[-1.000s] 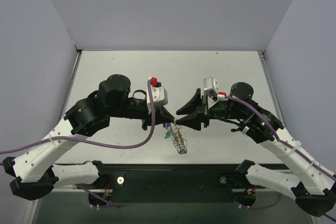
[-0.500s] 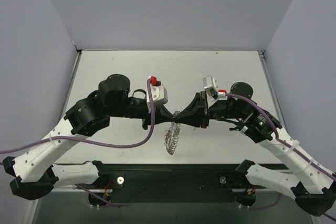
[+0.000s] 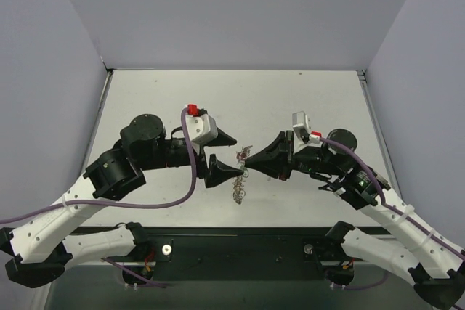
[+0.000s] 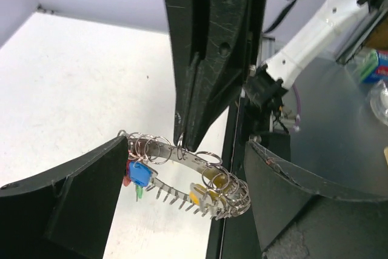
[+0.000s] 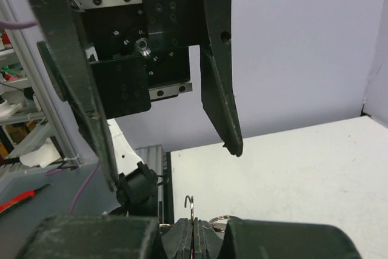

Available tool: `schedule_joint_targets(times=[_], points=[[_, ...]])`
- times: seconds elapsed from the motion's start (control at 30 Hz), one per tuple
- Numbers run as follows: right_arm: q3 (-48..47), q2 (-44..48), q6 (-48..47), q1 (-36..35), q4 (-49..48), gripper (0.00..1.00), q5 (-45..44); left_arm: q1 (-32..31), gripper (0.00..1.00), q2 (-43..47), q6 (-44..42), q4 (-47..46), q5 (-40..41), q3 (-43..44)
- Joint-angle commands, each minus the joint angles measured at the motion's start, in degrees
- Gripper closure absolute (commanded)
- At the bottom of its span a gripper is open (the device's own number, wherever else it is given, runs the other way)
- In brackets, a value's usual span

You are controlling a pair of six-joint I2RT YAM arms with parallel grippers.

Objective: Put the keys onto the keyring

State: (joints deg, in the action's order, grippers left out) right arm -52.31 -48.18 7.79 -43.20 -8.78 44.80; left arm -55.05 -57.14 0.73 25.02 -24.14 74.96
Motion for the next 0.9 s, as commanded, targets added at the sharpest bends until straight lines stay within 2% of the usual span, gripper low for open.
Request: schedule_joint_targets(times=[0.0, 0.17, 0.23, 0.3, 0.33, 0.43, 0.67, 0.87], points=[[1.94, 5.20, 2.14, 0.13, -16.60, 1.00, -2.78, 2.22, 0.15, 2.91, 5.33, -13.31, 0.07, -2.88], [5.64, 9.33, 4.16, 0.13, -22.86, 1.00, -5.07, 11.51, 0.20, 3.53, 14.28, -24.12, -11.17, -7.89], [5.82, 9.95, 5.30, 0.05, -24.44, 1.00, -5.07, 12.77, 0.27, 3.27, 17.62, -31.04, -15.75, -9.30], [5.91, 10.13, 6.09, 0.13, -25.58, 1.00, -5.07, 13.12, 0.32, 2.66, 18.69, -33.35, -17.25, -10.09], [6.00, 10.30, 6.01, 0.05, -25.68, 1.00, -5.33, 13.12, 0.38, 2.39, 19.30, -34.76, -18.47, -10.01], [6.00, 10.39, 6.53, 0.13, -26.38, 1.00, -5.51, 13.03, 0.41, 0.81, 20.88, -37.74, -21.82, -9.66], [6.17, 9.86, 7.15, 0.13, -27.52, 1.00, -5.60, 12.24, 0.39, -0.68, 21.33, -39.25, -23.93, -9.13], [6.00, 9.42, 7.50, 0.13, -28.14, 1.00, -5.42, 9.08, 0.42, -3.06, 17.47, -34.87, -23.32, -7.02]])
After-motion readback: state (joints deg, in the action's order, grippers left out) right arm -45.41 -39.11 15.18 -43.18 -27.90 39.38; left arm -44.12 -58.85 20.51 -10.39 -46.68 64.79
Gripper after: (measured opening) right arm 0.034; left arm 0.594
